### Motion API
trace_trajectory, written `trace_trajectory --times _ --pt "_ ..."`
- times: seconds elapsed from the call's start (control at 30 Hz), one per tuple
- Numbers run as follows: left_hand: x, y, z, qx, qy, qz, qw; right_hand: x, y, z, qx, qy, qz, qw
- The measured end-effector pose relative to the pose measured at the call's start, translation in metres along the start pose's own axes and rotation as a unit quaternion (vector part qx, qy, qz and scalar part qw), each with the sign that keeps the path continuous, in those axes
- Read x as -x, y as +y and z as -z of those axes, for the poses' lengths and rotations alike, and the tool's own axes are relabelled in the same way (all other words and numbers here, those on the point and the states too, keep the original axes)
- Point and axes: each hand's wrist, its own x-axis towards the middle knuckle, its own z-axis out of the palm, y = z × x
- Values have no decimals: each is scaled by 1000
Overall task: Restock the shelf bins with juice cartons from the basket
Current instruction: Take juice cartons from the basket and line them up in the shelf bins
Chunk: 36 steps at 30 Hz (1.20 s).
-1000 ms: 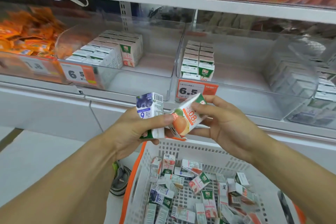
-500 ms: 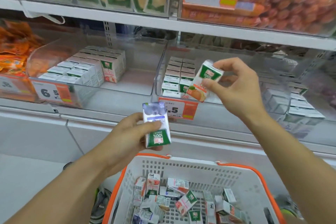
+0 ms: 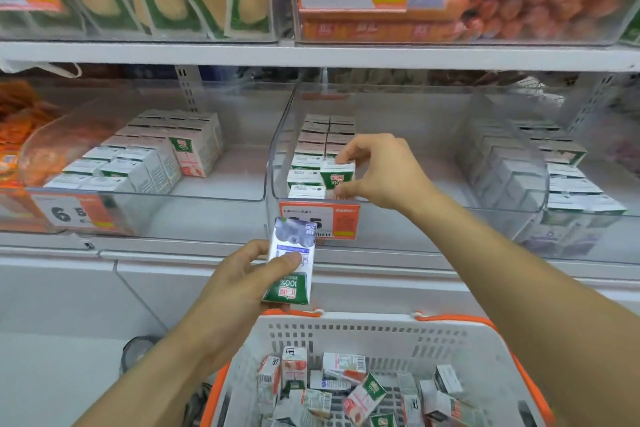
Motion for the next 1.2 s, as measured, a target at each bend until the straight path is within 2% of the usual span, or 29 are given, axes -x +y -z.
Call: trace_trajectory --times 0.1,0.23,0.33,0.4,0.47,0.57,0.63,0.7,0.9,1.0,1.07,1.13,1.2 --pt "-1 1 0 -6 -9 3 1000 -5 2 -4 51 -5 -5 999" --pt "-2 1 -4 -23 -26 -2 999 4 5 8 8 -42 -7 999" --pt "-4 2 -8 -66 -51 -22 996 24 6 20 27 40 39 998" --pt "-4 6 -12 -116 -80 -39 989 45 4 32 -27 56 82 995" --pt "-4 9 -19 -167 -102 -59 979 69 1 45 -92 -41 107 989" --pt "-2 15 -37 -213 -101 -87 968 102 1 60 -70 -189 128 971" --pt "-2 16 -53 -215 -98 -107 966 117 7 66 -66 -237 113 963" --pt "-2 14 -71 -205 -101 -117 966 129 18 72 -91 -252 73 961" --pt "3 3 -126 -153 -157 -140 966 161 54 100 -116 -174 0 978" --pt "5 1 -149 -170 -114 -214 955 174 73 132 -182 -95 -38 978" --pt "-1 1 -162 -252 -37 -306 917 176 91 159 -206 17 -62 977" --pt "-19 1 -176 -344 33 -418 840 174 114 187 -207 129 -87 966" --pt "-43 -2 -188 -422 59 -475 769 164 140 210 -142 219 -121 958"
